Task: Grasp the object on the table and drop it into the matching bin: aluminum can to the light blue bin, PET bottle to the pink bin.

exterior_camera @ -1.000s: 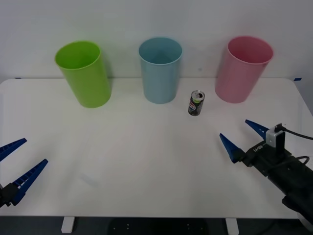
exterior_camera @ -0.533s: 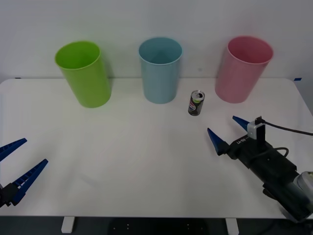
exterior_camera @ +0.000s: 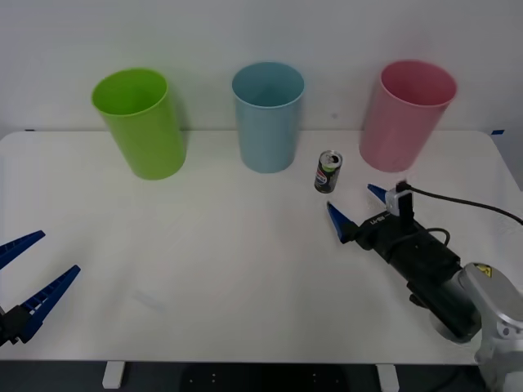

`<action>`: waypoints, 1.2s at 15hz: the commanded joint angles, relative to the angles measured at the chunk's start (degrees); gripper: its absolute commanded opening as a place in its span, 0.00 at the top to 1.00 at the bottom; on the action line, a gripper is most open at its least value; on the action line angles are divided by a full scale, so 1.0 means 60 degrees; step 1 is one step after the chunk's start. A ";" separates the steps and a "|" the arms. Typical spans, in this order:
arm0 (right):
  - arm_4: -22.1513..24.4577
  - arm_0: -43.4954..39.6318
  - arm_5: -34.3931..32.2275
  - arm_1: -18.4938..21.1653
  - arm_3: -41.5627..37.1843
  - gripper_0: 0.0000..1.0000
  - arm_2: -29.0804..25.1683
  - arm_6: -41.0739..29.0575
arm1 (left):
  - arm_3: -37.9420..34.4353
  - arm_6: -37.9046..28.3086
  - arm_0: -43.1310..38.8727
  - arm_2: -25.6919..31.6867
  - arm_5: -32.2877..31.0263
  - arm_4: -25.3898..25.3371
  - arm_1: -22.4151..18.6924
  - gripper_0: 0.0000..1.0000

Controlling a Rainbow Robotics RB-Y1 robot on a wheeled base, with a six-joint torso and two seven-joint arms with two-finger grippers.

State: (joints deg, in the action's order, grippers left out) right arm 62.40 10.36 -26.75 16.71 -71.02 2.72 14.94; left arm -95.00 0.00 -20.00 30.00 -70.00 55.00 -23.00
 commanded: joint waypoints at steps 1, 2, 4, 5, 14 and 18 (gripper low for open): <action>0.0146 0.0471 0.0107 -0.0178 0.0587 0.00 -0.0013 0.0015 | 0.0000 0.0000 0.0000 0.0000 0.0000 0.0000 0.0000 0.00; 0.0190 0.0691 0.0137 -0.0251 0.0880 0.00 0.0001 0.0030 | 0.0000 0.0000 0.0000 0.0000 0.0000 0.0000 0.0000 0.00; 0.0249 0.1101 0.0239 -0.0353 0.1348 0.00 0.0001 0.0059 | 0.0000 0.0000 0.0000 0.0000 0.0000 0.0000 0.0000 0.00; 0.0278 0.1321 0.0283 -0.0412 0.1583 0.00 0.0001 0.0074 | 0.0000 0.0000 0.0000 0.0000 0.0000 0.0000 0.0000 0.00; 0.0366 0.3196 0.1162 -0.0866 0.3721 0.00 0.0001 0.0264 | 0.0000 0.0000 0.0000 0.0000 0.0000 0.0000 0.0000 0.00; 0.0366 0.3386 0.1587 -0.0910 0.3751 0.00 0.0133 0.0279 | 0.0000 0.0000 0.0000 0.0000 0.0000 0.0000 0.0000 0.00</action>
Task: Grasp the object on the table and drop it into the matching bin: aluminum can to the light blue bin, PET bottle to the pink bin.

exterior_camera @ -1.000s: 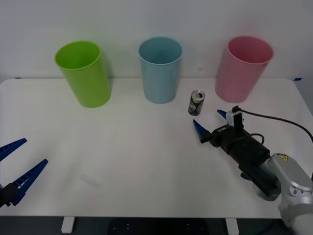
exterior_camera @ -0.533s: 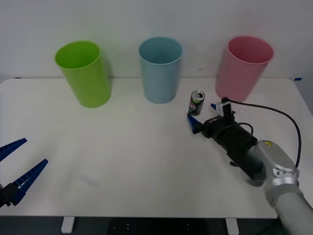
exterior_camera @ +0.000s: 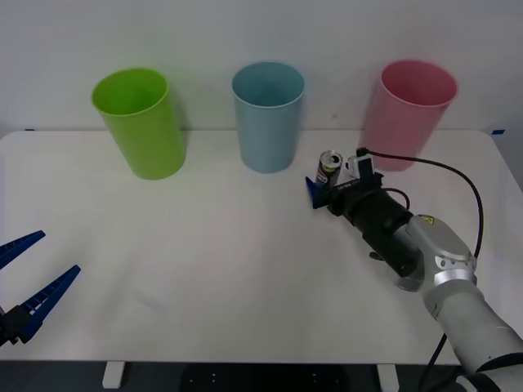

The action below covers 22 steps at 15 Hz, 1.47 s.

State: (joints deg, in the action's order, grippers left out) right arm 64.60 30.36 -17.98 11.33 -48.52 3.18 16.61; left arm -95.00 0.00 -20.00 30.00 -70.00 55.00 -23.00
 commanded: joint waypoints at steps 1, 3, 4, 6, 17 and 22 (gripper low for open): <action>-0.0001 0.0096 0.0199 -0.0013 0.0000 0.00 0.0099 0.0001 | 0.0000 0.0000 0.0000 0.0000 0.0000 0.0000 0.0000 0.00; -0.0015 0.0140 0.0419 -0.0042 0.0000 0.00 0.0217 0.0001 | 0.0000 0.0000 0.0000 0.0000 0.0000 0.0000 0.0000 0.00; -0.0015 0.0126 0.0463 -0.0057 0.0000 0.00 0.0231 0.0001 | 0.0000 0.0000 0.0000 0.0000 0.0000 0.0000 0.0000 0.00; -0.0015 0.0140 0.0507 -0.0072 0.0000 0.00 0.0261 0.0001 | 0.0000 0.0000 0.0000 0.0000 0.0000 0.0000 0.0000 0.00; -0.0015 0.0126 0.0492 -0.0072 0.0000 1.00 0.0275 0.0074 | 0.0000 0.0000 0.0000 0.0000 0.0000 0.0000 0.0000 0.00; -0.0015 0.0126 0.0477 -0.0072 0.0000 1.00 0.0275 0.0030 | 0.0000 0.0000 0.0000 0.0000 0.0000 0.0000 0.0000 0.00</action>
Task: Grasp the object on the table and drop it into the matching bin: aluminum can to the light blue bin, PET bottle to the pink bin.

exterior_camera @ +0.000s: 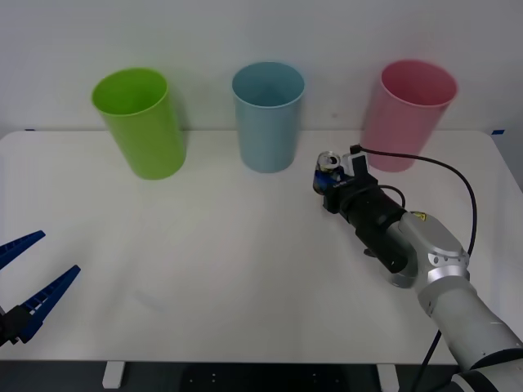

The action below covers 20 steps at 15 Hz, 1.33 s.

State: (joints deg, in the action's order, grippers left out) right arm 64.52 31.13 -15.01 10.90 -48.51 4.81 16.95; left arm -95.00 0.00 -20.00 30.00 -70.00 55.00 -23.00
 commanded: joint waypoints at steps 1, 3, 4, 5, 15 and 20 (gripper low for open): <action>-0.0045 -0.0003 -0.0063 0.0000 -0.0031 1.00 -0.0010 -0.0027 | 0.0000 0.0000 0.0000 0.0000 0.0000 0.0000 0.0000 0.00; -0.0045 -0.0076 -0.0107 0.0000 -0.0177 1.00 0.0004 -0.0071 | 0.0000 0.0000 0.0000 0.0000 0.0000 0.0000 0.0000 0.00; -0.0045 -0.0222 -0.0121 0.0000 -0.0456 1.00 0.0004 -0.0100 | 0.0000 0.0000 0.0000 0.0000 0.0000 0.0000 0.0000 0.00; -0.0045 -0.0457 -0.0121 0.0030 -0.0807 1.00 0.0004 -0.0144 | 0.0000 0.0000 0.0000 0.0000 0.0000 0.0000 0.0000 0.00; -0.0470 -0.2918 -0.0575 0.1626 -0.5011 1.00 0.1191 -0.2019 | 0.0000 0.0000 0.0000 0.0000 0.0000 0.0000 0.0000 0.00; -0.0368 -0.3416 -0.1366 0.2081 -0.6183 1.00 0.0883 -0.2679 | 0.0000 0.0000 0.0000 0.0000 0.0000 0.0000 0.0000 0.00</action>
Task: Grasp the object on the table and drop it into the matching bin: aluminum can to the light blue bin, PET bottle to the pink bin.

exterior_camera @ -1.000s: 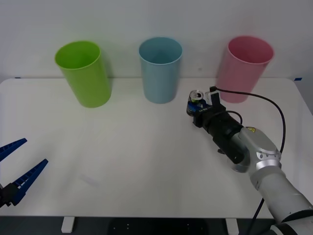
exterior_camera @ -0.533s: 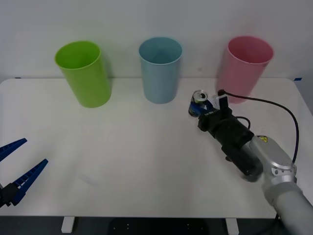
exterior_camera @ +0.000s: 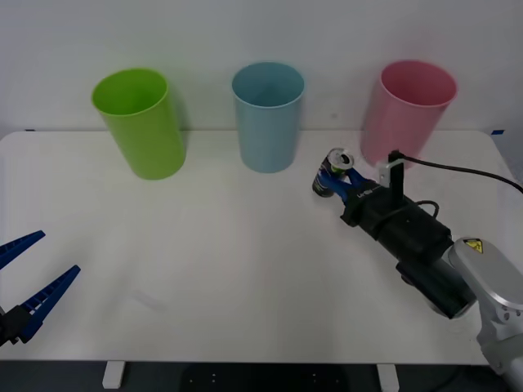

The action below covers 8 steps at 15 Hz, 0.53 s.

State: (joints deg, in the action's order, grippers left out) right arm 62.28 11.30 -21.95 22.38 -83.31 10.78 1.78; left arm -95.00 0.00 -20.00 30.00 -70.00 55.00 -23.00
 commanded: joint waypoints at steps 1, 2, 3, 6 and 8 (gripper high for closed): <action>0.0006 -0.0110 -0.0355 0.0240 -0.0529 1.00 -0.0199 -0.0252 | 0.0000 0.0000 0.0000 0.0000 0.0000 0.0000 0.0000 0.00; 0.0021 -0.0110 -0.0414 0.0328 -0.0720 1.00 -0.0199 -0.0589 | 0.0000 0.0000 0.0000 0.0000 0.0000 0.0000 0.0000 0.00; 0.0065 -0.0110 -0.0458 0.0489 -0.1057 1.00 -0.0214 -0.1043 | 0.0000 0.0000 0.0000 0.0000 0.0000 0.0000 0.0000 0.00; 0.0079 -0.0022 -0.0560 0.1016 -0.1804 1.00 -0.0258 -0.2332 | 0.0000 0.0000 0.0000 0.0000 0.0000 0.0000 0.0000 0.00; 0.0079 0.0256 -0.0721 0.1324 -0.2053 1.00 -0.0346 -0.3152 | 0.0000 0.0000 0.0000 0.0000 0.0000 0.0000 0.0000 0.00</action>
State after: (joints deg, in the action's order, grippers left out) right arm 62.74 12.07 -25.89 29.58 -95.18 8.91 -15.22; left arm -95.00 0.00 -20.00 30.00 -70.00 55.00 -23.00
